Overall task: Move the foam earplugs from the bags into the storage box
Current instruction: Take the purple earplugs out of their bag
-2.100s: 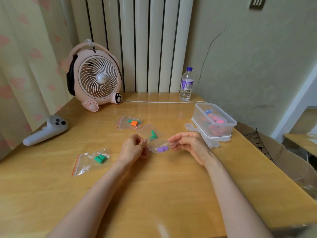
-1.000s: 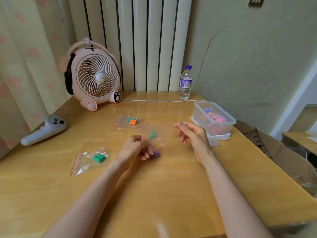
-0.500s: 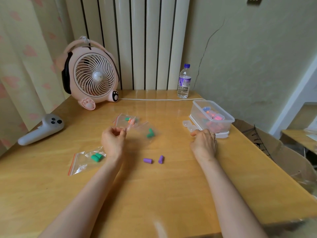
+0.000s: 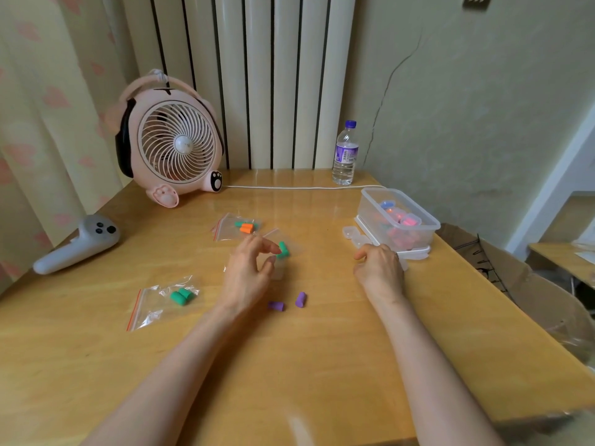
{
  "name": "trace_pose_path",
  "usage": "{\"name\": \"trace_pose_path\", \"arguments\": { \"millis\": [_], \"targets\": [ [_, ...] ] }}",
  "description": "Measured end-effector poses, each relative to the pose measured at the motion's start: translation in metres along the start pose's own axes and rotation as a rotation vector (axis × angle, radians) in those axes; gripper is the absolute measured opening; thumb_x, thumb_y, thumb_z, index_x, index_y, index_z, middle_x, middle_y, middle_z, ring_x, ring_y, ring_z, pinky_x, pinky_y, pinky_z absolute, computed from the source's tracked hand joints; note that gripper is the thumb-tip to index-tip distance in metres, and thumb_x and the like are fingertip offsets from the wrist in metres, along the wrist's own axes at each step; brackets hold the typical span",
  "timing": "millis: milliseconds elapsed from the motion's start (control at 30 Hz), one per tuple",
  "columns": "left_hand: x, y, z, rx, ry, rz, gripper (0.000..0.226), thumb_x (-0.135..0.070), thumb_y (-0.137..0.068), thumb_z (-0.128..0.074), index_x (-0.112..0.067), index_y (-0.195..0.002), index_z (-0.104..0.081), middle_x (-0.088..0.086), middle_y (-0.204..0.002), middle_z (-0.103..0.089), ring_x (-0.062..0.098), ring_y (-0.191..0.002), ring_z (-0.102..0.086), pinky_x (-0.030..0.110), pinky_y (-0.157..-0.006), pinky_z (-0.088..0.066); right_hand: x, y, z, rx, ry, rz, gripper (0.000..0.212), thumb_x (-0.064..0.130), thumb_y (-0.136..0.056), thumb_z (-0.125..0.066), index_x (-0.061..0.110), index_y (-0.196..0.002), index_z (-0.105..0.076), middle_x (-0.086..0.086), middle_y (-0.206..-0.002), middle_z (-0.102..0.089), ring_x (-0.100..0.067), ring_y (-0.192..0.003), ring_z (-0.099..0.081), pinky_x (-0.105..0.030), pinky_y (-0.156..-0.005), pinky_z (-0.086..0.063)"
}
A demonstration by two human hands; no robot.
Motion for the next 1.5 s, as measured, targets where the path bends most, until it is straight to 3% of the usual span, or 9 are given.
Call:
{"name": "trace_pose_path", "arguments": {
  "millis": [167,267,367,567,700,833,967,1267,1500],
  "targets": [
    [-0.007,0.005,-0.02,0.178,0.019,-0.087,0.023,0.001,-0.079,-0.064,-0.015,-0.095,-0.062,-0.008,-0.096,-0.062,0.008,-0.09,-0.057,0.022,-0.081,-0.045,0.026,0.007,-0.006,0.071,-0.426,0.127,0.029,0.002,-0.077,-0.065,0.018,-0.102,-0.068,-0.007,-0.11,-0.064,-0.023,-0.099,-0.061,-0.027,-0.085,-0.046],
    [-0.015,0.012,-0.029,0.243,0.04,-0.159,0.042,-0.011,-0.077,-0.072,-0.017,-0.115,-0.055,-0.008,-0.11,-0.054,0.0,-0.092,-0.052,0.007,-0.079,-0.038,0.051,0.022,-0.007,0.274,-0.955,0.186,0.045,-0.002,-0.073,-0.074,0.018,-0.111,-0.06,-0.007,-0.113,-0.059,-0.022,-0.093,-0.061,-0.029,-0.077,-0.053],
    [-0.026,0.013,-0.029,0.247,0.036,-0.244,0.052,-0.021,-0.078,-0.074,-0.019,-0.125,-0.052,-0.007,-0.113,-0.049,-0.004,-0.092,-0.05,0.009,-0.077,-0.041,0.071,0.036,-0.009,0.401,-1.091,0.291,0.062,-0.008,-0.069,-0.075,0.02,-0.12,-0.052,-0.004,-0.118,-0.053,-0.016,-0.097,-0.057,-0.023,-0.073,-0.054],
    [-0.032,0.011,-0.023,0.199,0.009,-0.301,0.037,-0.021,-0.078,-0.071,-0.013,-0.112,-0.061,-0.002,-0.105,-0.051,0.01,-0.083,-0.053,0.025,-0.075,-0.048,0.083,0.043,-0.013,0.406,-1.07,0.373,0.056,-0.005,-0.068,-0.076,0.02,-0.115,-0.056,-0.002,-0.121,-0.057,-0.007,-0.098,-0.056,-0.022,-0.082,-0.049],
    [-0.009,0.001,-0.006,0.025,0.032,-0.12,0.038,-0.007,-0.072,-0.076,-0.016,-0.099,-0.052,0.0,-0.102,-0.052,0.019,-0.085,-0.056,0.033,-0.073,-0.05,0.074,0.037,-0.009,0.362,-0.892,0.369,0.033,-0.007,-0.079,-0.064,0.019,-0.099,-0.064,-0.002,-0.102,-0.064,-0.01,-0.088,-0.054,-0.017,-0.079,-0.046],
    [0.008,-0.003,0.01,-0.07,0.041,0.003,0.047,-0.018,-0.068,-0.082,-0.012,-0.104,-0.053,0.001,-0.101,-0.056,0.018,-0.081,-0.056,0.029,-0.067,-0.05,0.079,0.058,-0.029,0.692,-0.618,0.51,0.049,-0.02,-0.073,-0.05,0.023,-0.086,-0.069,-0.003,-0.096,-0.064,-0.008,-0.079,-0.053,-0.015,-0.075,-0.043],
    [0.004,-0.001,0.009,0.02,-0.163,0.049,0.041,-0.026,-0.068,-0.08,-0.016,-0.101,-0.058,-0.006,-0.103,-0.058,0.019,-0.072,-0.061,0.036,-0.065,-0.049,0.08,0.062,-0.038,0.719,-0.528,0.519,0.033,-0.01,-0.069,-0.069,0.02,-0.084,-0.072,0.003,-0.088,-0.053,-0.006,-0.076,-0.053,-0.015,-0.073,-0.044],
    [0.033,0.001,-0.016,0.402,-0.349,0.126,0.045,-0.006,-0.084,-0.06,-0.023,-0.126,-0.056,0.01,-0.117,-0.047,0.026,-0.116,-0.044,0.027,-0.096,-0.037,0.092,0.069,-0.034,0.609,-0.703,0.484,0.014,0.008,-0.074,-0.074,0.02,-0.076,-0.068,0.017,-0.064,-0.06,-0.001,-0.061,-0.046,-0.013,-0.061,-0.037],
    [0.036,0.001,-0.008,0.237,-0.336,0.21,0.043,-0.03,-0.081,-0.067,-0.015,-0.119,-0.054,0.009,-0.109,-0.053,0.026,-0.108,-0.047,0.033,-0.091,-0.041,0.107,0.083,-0.047,0.572,-0.539,0.669,0.021,0.012,-0.07,-0.076,0.028,-0.077,-0.063,0.006,-0.089,-0.064,-0.006,-0.069,-0.05,-0.02,-0.069,-0.045]
  ]
}}
Point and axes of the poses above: each hand's wrist, its own y-axis away from the middle knuckle, its own z-axis out of the back of the hand, x = y × z, the point moved 8 cm from there along -y, towards the middle knuckle
